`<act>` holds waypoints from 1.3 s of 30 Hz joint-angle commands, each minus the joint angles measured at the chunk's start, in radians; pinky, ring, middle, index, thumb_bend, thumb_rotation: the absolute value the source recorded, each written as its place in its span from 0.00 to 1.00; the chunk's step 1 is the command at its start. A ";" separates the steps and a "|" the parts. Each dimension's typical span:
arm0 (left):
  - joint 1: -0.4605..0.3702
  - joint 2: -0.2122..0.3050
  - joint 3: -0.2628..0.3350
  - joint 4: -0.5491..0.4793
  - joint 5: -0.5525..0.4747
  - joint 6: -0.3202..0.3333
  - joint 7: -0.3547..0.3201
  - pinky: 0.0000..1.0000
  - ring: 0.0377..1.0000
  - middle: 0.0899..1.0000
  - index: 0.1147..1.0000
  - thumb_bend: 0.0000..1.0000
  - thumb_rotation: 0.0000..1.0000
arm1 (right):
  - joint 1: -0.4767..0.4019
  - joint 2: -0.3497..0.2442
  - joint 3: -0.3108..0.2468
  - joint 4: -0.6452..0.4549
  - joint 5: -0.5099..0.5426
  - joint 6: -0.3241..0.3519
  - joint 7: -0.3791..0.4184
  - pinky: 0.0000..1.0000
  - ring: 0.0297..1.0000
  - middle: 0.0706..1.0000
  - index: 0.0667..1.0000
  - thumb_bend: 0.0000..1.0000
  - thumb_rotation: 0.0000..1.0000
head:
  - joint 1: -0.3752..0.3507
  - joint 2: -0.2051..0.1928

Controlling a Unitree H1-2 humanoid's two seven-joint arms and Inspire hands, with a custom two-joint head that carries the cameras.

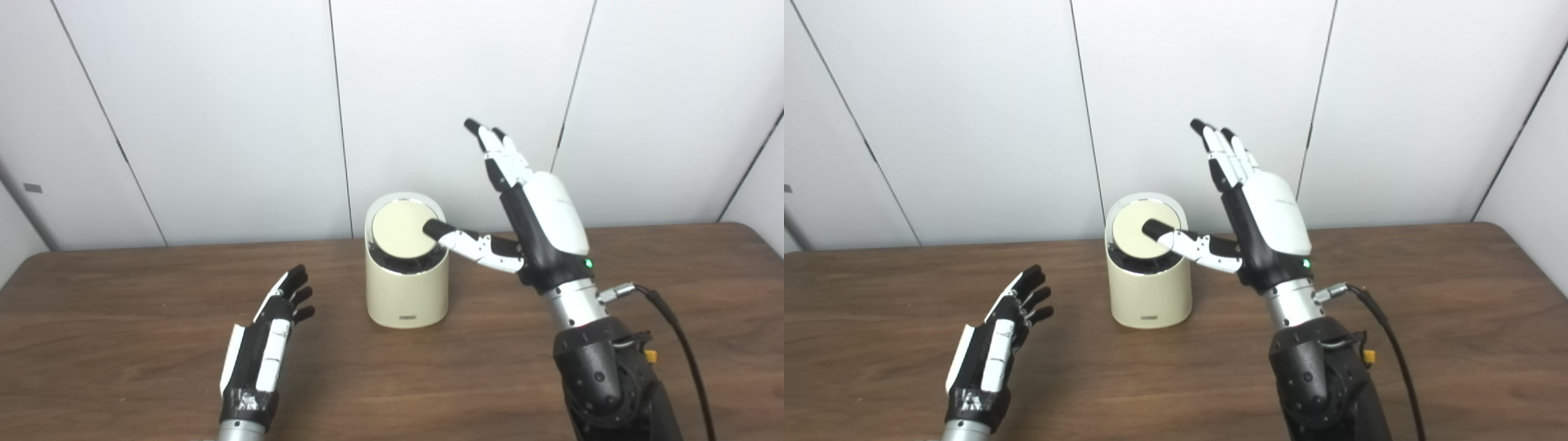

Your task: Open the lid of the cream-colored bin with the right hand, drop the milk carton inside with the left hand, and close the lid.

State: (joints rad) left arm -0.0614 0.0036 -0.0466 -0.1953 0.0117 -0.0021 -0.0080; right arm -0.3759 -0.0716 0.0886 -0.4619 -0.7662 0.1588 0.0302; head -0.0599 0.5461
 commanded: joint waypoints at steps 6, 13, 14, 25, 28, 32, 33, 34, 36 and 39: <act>-0.023 -0.010 0.012 -0.041 0.013 -0.024 0.017 0.84 0.87 0.90 0.92 0.36 0.93 | 0.152 0.067 -0.061 0.016 0.270 -0.125 -0.115 0.76 0.86 0.86 0.83 0.33 0.87 | 0.004 0.006; -0.012 -0.017 0.026 -0.050 0.001 -0.040 0.020 0.83 0.86 0.88 0.89 0.20 0.80 | 0.267 0.133 -0.075 0.079 0.464 -0.174 -0.143 0.76 0.83 0.82 0.79 0.24 0.64 | -0.001 0.009; -0.010 -0.016 0.027 -0.048 0.002 -0.047 0.019 0.83 0.85 0.87 0.89 0.19 0.80 | 0.279 0.144 -0.075 0.078 0.471 -0.170 -0.150 0.75 0.82 0.81 0.78 0.24 0.59 | 0.001 0.010; 0.033 -0.014 0.064 -0.025 -0.034 -0.083 0.025 0.76 0.81 0.82 0.81 0.25 0.61 | 0.409 0.195 -0.105 0.146 0.550 -0.141 -0.169 0.65 0.73 0.72 0.70 0.24 0.31 | 0.028 0.024; 0.051 -0.011 0.071 -0.024 -0.036 -0.090 0.027 0.75 0.80 0.81 0.81 0.22 0.58 | 0.423 0.201 -0.089 0.149 0.545 -0.121 -0.166 0.64 0.73 0.72 0.70 0.20 0.28 | 0.038 0.028; 0.076 -0.013 0.080 -0.042 -0.047 -0.085 0.030 0.75 0.80 0.81 0.80 0.22 0.60 | 0.435 0.199 -0.079 0.139 0.547 -0.098 -0.163 0.64 0.72 0.71 0.69 0.18 0.21 | 0.043 0.033; 0.084 -0.015 0.083 -0.052 -0.052 -0.082 0.031 0.75 0.80 0.81 0.81 0.22 0.60 | 0.439 0.198 -0.080 0.134 0.555 -0.096 -0.162 0.64 0.72 0.71 0.69 0.19 0.21 | 0.047 0.041; 0.093 -0.016 0.085 -0.064 -0.055 -0.075 0.032 0.75 0.80 0.81 0.81 0.22 0.60 | 0.442 0.197 -0.080 0.128 0.557 -0.092 -0.163 0.65 0.73 0.71 0.69 0.19 0.21 | 0.052 0.046; 0.110 -0.016 0.085 -0.086 -0.043 -0.062 0.038 0.75 0.80 0.81 0.81 0.23 0.60 | 0.450 0.194 -0.081 0.117 0.559 -0.083 -0.161 0.64 0.72 0.71 0.69 0.20 0.21 | 0.061 0.050; 0.140 -0.017 0.078 -0.105 0.019 -0.071 0.055 0.74 0.80 0.80 0.80 0.23 0.57 | 0.465 0.189 -0.079 0.099 0.568 -0.065 -0.152 0.65 0.73 0.72 0.70 0.22 0.26 | 0.060 0.059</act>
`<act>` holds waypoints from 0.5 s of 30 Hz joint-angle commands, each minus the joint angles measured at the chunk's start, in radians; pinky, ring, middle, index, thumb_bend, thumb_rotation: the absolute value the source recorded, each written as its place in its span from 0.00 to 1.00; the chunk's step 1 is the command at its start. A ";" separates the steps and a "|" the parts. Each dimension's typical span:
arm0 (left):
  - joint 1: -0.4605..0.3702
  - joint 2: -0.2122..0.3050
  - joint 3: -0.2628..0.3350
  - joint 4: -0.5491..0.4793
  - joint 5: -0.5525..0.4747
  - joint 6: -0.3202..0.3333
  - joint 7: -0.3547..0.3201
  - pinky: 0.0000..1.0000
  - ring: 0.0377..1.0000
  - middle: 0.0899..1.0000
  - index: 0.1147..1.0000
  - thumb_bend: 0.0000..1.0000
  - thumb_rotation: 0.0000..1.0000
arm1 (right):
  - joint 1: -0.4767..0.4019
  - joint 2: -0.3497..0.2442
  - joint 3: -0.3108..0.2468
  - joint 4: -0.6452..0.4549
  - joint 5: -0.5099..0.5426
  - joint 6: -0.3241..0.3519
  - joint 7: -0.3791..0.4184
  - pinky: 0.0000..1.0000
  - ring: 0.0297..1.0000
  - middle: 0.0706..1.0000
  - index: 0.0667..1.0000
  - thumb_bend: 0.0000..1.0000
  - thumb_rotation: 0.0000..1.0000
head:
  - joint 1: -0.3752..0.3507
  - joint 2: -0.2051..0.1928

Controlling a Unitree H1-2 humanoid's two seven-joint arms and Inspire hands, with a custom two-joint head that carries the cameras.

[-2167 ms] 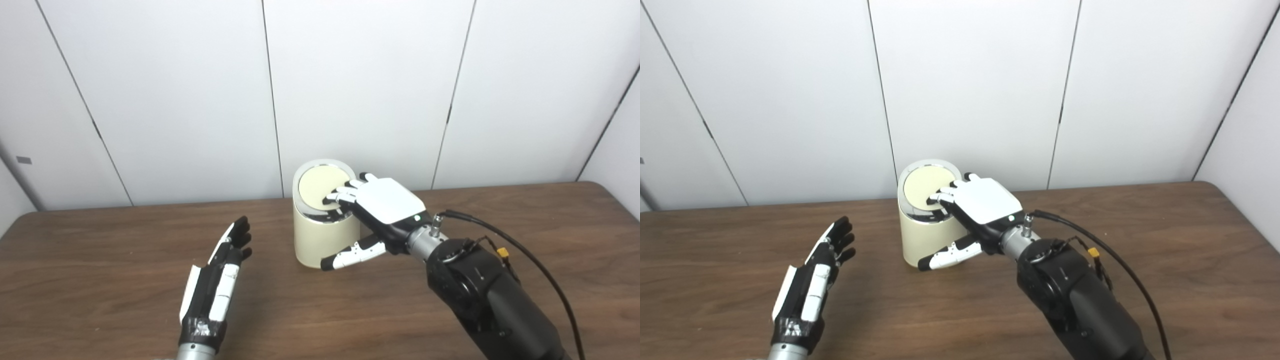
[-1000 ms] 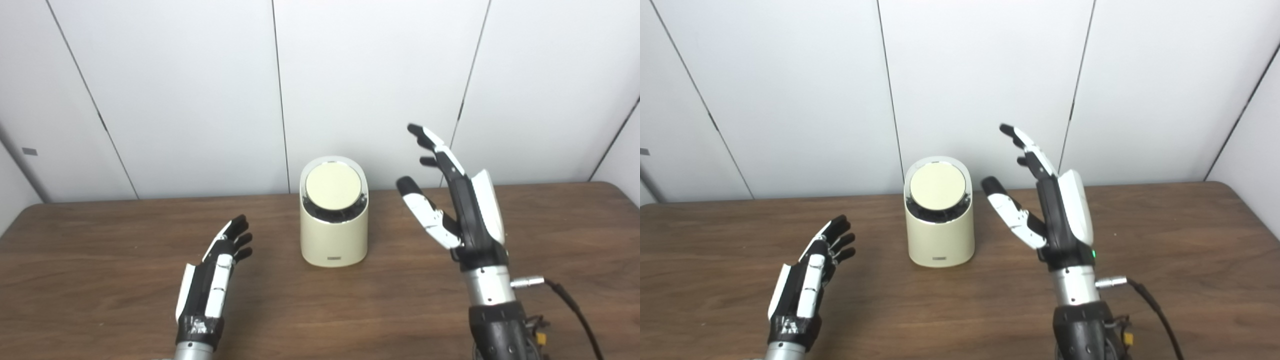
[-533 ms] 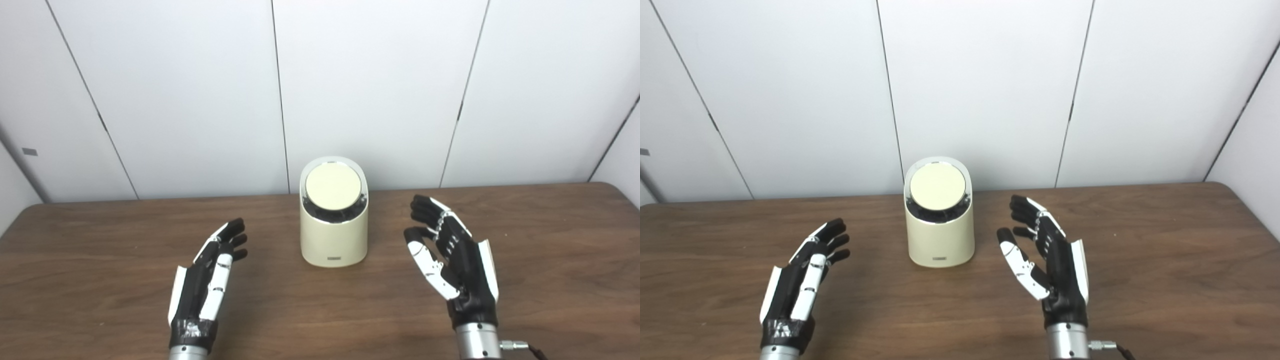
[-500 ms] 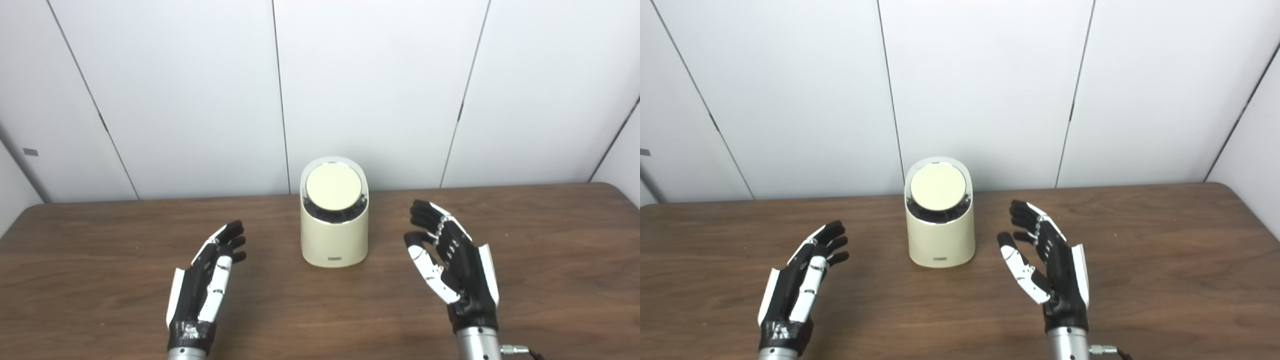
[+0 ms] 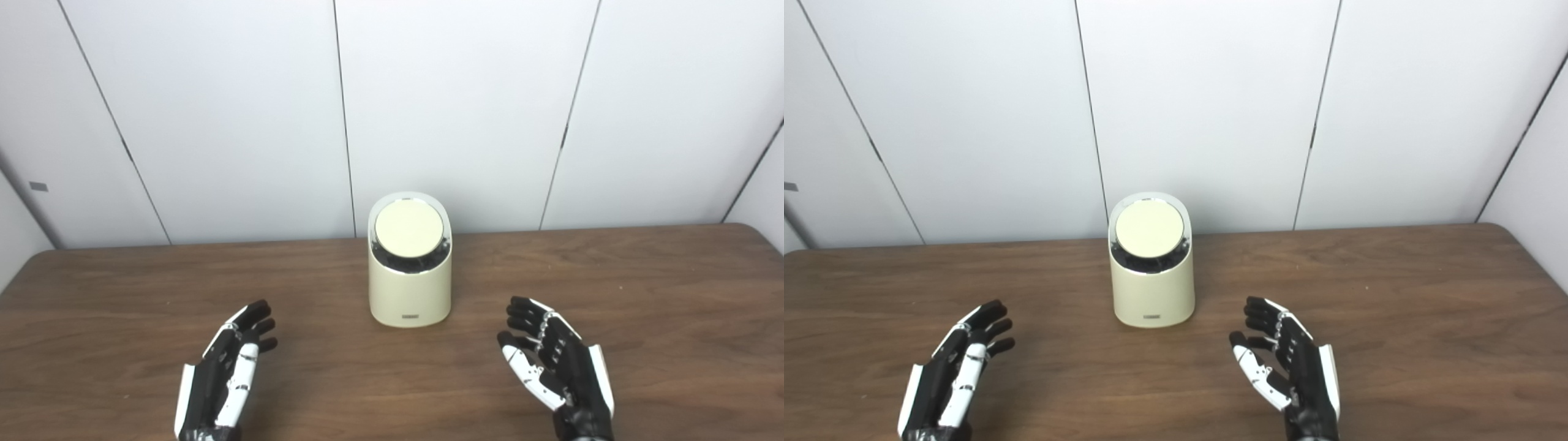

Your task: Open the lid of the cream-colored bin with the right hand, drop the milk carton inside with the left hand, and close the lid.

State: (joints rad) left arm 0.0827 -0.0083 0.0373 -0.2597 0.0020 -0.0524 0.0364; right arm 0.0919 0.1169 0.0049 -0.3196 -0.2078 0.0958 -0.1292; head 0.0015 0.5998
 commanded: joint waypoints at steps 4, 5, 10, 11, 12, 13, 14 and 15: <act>0.034 -0.026 -0.006 -0.064 0.043 -0.004 0.026 0.76 0.81 0.80 0.80 0.22 0.55 | 0.013 -0.006 0.010 -0.063 0.020 -0.010 0.017 0.64 0.73 0.72 0.70 0.23 0.27 | -0.021 0.019; 0.042 -0.031 -0.007 -0.077 0.042 0.006 0.027 0.76 0.81 0.80 0.79 0.21 0.53 | 0.017 -0.008 0.011 -0.072 0.015 -0.010 0.017 0.63 0.72 0.71 0.69 0.23 0.27 | -0.024 0.027; 0.082 -0.033 -0.028 -0.149 0.047 0.065 0.012 0.76 0.80 0.80 0.79 0.23 0.57 | 0.029 -0.031 0.007 -0.098 -0.001 -0.025 0.016 0.62 0.71 0.70 0.68 0.21 0.32 | -0.026 0.039; 0.094 -0.034 -0.034 -0.164 0.049 0.075 0.010 0.76 0.80 0.80 0.79 0.23 0.57 | 0.030 -0.035 0.003 -0.106 0.005 -0.017 0.018 0.62 0.71 0.70 0.68 0.21 0.32 | -0.025 0.039; 0.101 -0.035 -0.037 -0.174 0.051 0.082 0.010 0.75 0.80 0.80 0.79 0.23 0.56 | 0.030 -0.037 0.000 -0.111 0.011 -0.010 0.020 0.63 0.72 0.71 0.68 0.20 0.31 | -0.025 0.039; 0.108 -0.036 -0.041 -0.182 0.053 0.086 0.010 0.75 0.80 0.80 0.78 0.23 0.55 | 0.030 -0.042 -0.002 -0.111 0.008 -0.015 0.019 0.64 0.72 0.71 0.68 0.20 0.29 | -0.021 0.037; 0.111 -0.036 -0.045 -0.186 0.052 0.085 0.008 0.74 0.79 0.78 0.77 0.24 0.54 | 0.030 -0.047 -0.002 -0.112 0.005 -0.018 0.019 0.62 0.70 0.70 0.67 0.20 0.29 | -0.021 0.033; 0.111 -0.034 -0.050 -0.188 0.048 0.079 0.006 0.72 0.77 0.77 0.75 0.25 0.51 | 0.030 -0.051 -0.002 -0.114 0.001 -0.021 0.020 0.62 0.69 0.69 0.66 0.21 0.26 | -0.021 0.032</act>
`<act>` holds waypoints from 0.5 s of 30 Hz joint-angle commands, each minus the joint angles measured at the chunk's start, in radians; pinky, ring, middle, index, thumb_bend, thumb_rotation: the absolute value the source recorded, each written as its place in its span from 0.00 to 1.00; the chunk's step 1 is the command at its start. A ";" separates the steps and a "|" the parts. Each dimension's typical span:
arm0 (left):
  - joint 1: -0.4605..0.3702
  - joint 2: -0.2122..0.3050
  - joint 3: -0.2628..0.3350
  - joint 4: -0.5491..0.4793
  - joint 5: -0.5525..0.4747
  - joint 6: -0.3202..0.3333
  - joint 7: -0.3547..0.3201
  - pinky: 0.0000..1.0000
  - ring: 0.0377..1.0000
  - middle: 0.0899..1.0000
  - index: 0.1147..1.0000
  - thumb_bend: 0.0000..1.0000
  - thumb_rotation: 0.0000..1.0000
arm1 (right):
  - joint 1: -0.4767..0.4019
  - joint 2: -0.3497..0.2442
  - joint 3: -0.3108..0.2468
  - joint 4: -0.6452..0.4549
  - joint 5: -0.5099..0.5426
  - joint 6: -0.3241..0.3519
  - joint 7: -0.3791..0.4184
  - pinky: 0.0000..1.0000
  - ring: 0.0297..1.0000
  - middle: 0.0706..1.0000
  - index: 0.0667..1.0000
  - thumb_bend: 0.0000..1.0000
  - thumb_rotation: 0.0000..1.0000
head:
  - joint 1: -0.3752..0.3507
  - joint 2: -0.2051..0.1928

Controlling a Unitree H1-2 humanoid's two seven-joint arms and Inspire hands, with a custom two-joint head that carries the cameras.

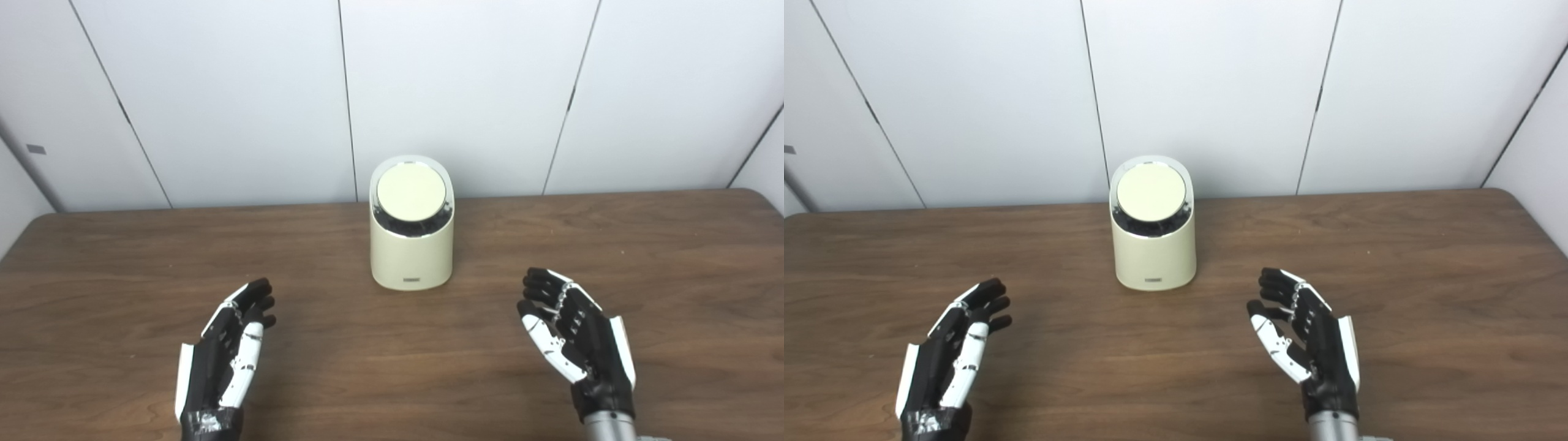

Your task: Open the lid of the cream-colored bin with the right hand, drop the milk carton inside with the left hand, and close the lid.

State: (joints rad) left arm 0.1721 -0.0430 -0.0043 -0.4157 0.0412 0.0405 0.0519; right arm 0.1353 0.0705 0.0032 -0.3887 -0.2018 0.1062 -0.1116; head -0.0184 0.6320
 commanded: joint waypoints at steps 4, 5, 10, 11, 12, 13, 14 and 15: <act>0.024 -0.002 -0.022 -0.046 0.008 -0.026 -0.012 0.67 0.74 0.74 0.71 0.27 0.45 | -0.013 -0.017 0.003 -0.043 -0.016 -0.073 -0.007 0.59 0.67 0.67 0.63 0.25 0.19 | -0.007 0.010; 0.027 -0.004 -0.023 -0.049 0.005 -0.027 -0.011 0.66 0.73 0.73 0.70 0.27 0.45 | -0.012 -0.018 0.004 -0.043 -0.020 -0.079 -0.010 0.58 0.66 0.67 0.63 0.26 0.18 | -0.013 0.014; 0.040 -0.027 -0.024 -0.061 -0.038 -0.039 -0.009 0.65 0.71 0.72 0.69 0.27 0.37 | -0.006 -0.002 -0.011 -0.061 0.026 -0.060 -0.007 0.56 0.66 0.66 0.63 0.29 0.17 | -0.015 0.015; 0.042 -0.028 -0.027 -0.064 -0.038 -0.039 -0.009 0.64 0.71 0.72 0.69 0.27 0.36 | -0.005 -0.005 -0.013 -0.063 0.030 -0.058 -0.004 0.57 0.66 0.67 0.63 0.29 0.18 | -0.010 0.012; 0.043 -0.028 -0.029 -0.067 -0.038 -0.039 -0.010 0.64 0.71 0.72 0.69 0.28 0.37 | -0.004 -0.008 -0.014 -0.063 0.033 -0.060 -0.003 0.58 0.67 0.67 0.64 0.29 0.19 | -0.009 0.011; 0.043 -0.031 -0.028 -0.066 -0.036 -0.040 -0.006 0.64 0.71 0.72 0.69 0.28 0.37 | -0.004 -0.010 -0.015 -0.061 0.038 -0.064 -0.002 0.59 0.68 0.68 0.65 0.29 0.20 | -0.008 0.009; 0.042 -0.037 -0.025 -0.064 -0.029 -0.045 0.003 0.64 0.71 0.72 0.69 0.28 0.37 | -0.004 -0.012 -0.016 -0.059 0.038 -0.070 -0.002 0.59 0.68 0.68 0.65 0.28 0.20 | -0.008 0.007; 0.042 -0.043 -0.022 -0.061 -0.023 -0.052 0.012 0.64 0.71 0.72 0.69 0.27 0.36 | -0.004 -0.012 -0.016 -0.059 0.035 -0.070 -0.004 0.59 0.69 0.69 0.65 0.27 0.20 | -0.008 0.007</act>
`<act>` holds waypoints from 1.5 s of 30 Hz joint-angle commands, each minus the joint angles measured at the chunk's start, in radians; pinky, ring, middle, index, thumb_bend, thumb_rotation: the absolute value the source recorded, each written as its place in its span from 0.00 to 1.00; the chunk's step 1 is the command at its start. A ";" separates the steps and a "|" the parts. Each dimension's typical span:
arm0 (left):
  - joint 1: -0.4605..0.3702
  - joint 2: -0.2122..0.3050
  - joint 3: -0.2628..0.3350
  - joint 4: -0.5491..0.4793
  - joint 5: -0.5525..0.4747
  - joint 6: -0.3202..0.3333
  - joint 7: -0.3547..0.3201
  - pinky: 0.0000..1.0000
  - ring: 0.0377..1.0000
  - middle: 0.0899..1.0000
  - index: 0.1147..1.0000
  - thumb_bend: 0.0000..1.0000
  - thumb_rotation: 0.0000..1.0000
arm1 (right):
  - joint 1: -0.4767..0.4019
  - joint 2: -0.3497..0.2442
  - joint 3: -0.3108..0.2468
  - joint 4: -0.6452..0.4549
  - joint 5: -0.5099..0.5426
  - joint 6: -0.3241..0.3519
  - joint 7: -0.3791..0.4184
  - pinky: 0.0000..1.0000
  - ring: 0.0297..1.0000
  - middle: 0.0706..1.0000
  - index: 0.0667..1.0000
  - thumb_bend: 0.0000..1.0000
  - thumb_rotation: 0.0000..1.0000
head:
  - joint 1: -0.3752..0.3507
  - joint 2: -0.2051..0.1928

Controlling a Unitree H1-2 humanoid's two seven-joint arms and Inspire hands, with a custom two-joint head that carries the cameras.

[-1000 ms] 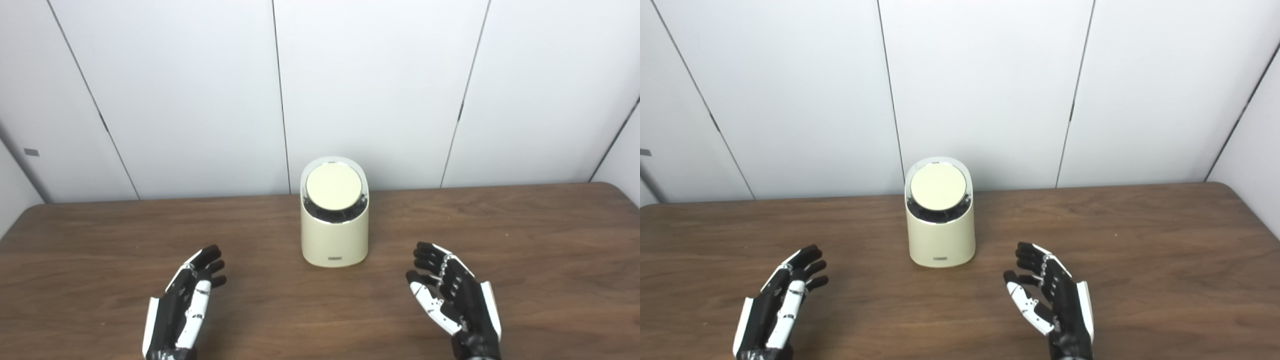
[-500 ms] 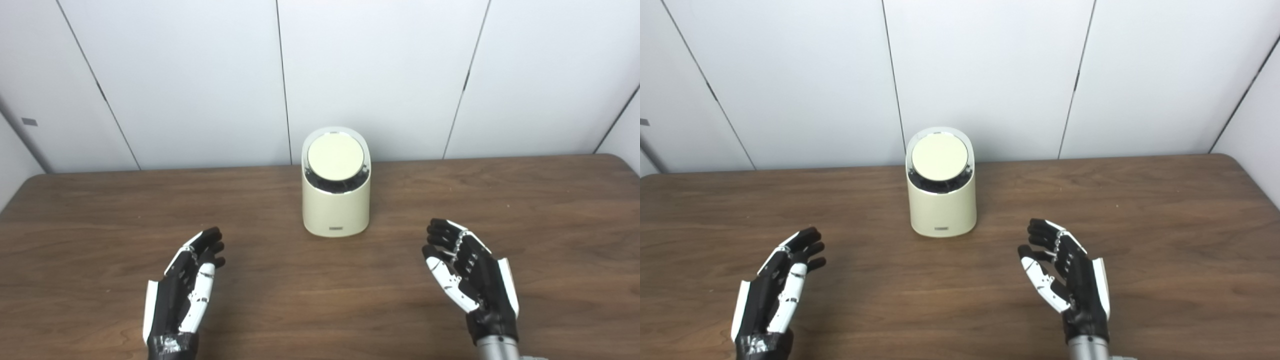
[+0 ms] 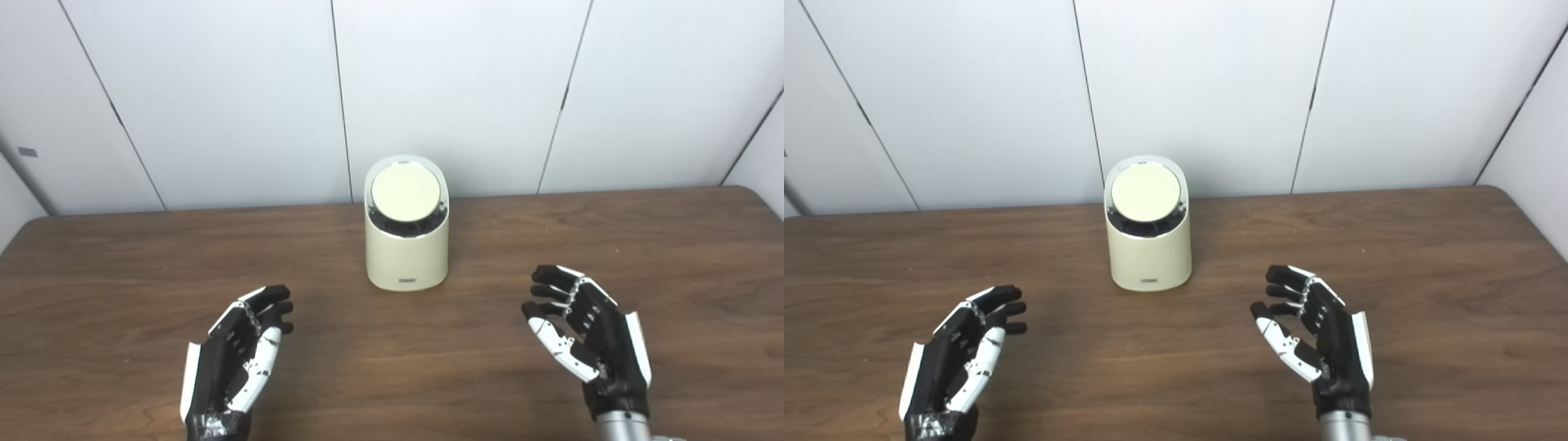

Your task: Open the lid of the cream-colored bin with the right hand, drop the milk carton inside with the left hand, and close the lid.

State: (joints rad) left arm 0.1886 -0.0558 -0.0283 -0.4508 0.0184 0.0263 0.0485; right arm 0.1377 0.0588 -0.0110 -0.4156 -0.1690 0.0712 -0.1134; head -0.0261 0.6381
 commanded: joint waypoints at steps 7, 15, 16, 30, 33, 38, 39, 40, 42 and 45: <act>0.015 -0.045 0.020 -0.005 0.020 -0.059 0.063 0.66 0.71 0.71 0.68 0.26 0.37 | -0.009 -0.001 -0.007 -0.031 0.011 -0.032 -0.002 0.60 0.68 0.69 0.66 0.27 0.20 | 0.006 0.001; 0.018 -0.058 0.020 -0.005 0.010 -0.052 0.076 0.65 0.70 0.70 0.67 0.26 0.36 | -0.008 0.003 -0.008 -0.037 0.002 -0.021 -0.006 0.58 0.67 0.67 0.64 0.27 0.18 | 0.006 0.013; 0.017 -0.061 0.020 -0.008 0.006 -0.046 0.078 0.65 0.70 0.70 0.67 0.26 0.36 | -0.008 0.004 -0.009 -0.036 0.005 -0.021 -0.007 0.58 0.67 0.67 0.64 0.27 0.18 | 0.008 0.013; 0.021 -0.063 0.020 -0.006 -0.023 -0.029 0.070 0.63 0.70 0.70 0.68 0.27 0.30 | -0.011 -0.005 -0.006 -0.026 -0.009 -0.036 -0.005 0.55 0.65 0.65 0.62 0.29 0.20 | 0.000 0.013; 0.022 -0.064 0.019 -0.002 -0.035 -0.029 0.068 0.61 0.69 0.69 0.67 0.27 0.28 | -0.010 -0.003 -0.004 -0.021 -0.015 -0.043 -0.007 0.54 0.65 0.65 0.61 0.30 0.21 | -0.001 0.012; 0.022 -0.064 0.019 -0.014 -0.024 -0.013 0.073 0.63 0.70 0.71 0.68 0.25 0.30 | -0.009 -0.001 -0.003 -0.026 -0.030 -0.028 -0.007 0.54 0.64 0.65 0.61 0.30 0.20 | -0.001 0.012; 0.020 -0.063 0.020 -0.013 -0.021 -0.012 0.073 0.63 0.70 0.71 0.68 0.25 0.30 | -0.011 -0.001 -0.002 -0.024 -0.029 -0.029 -0.007 0.54 0.64 0.65 0.61 0.30 0.20 | 0.000 0.011; 0.019 -0.061 0.021 -0.011 -0.019 -0.014 0.073 0.63 0.70 0.71 0.68 0.25 0.30 | -0.012 0.000 -0.001 -0.024 -0.032 -0.027 -0.007 0.54 0.64 0.65 0.61 0.29 0.19 | 0.000 0.011; 0.016 -0.059 0.023 -0.005 -0.024 -0.020 0.071 0.62 0.69 0.71 0.68 0.25 0.29 | -0.013 -0.001 0.000 -0.022 -0.035 -0.031 -0.005 0.54 0.64 0.65 0.61 0.29 0.17 | -0.002 0.010; 0.015 -0.059 0.024 -0.003 -0.033 -0.024 0.068 0.61 0.69 0.70 0.68 0.25 0.27 | -0.013 0.001 0.001 -0.022 -0.036 -0.031 -0.005 0.54 0.64 0.65 0.61 0.29 0.17 | -0.006 0.011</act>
State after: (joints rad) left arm 0.1907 -0.1045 -0.0068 -0.4253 -0.0129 0.0221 0.1153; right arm 0.1376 0.0554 -0.0131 -0.4143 -0.2012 0.0711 -0.1134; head -0.0307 0.6473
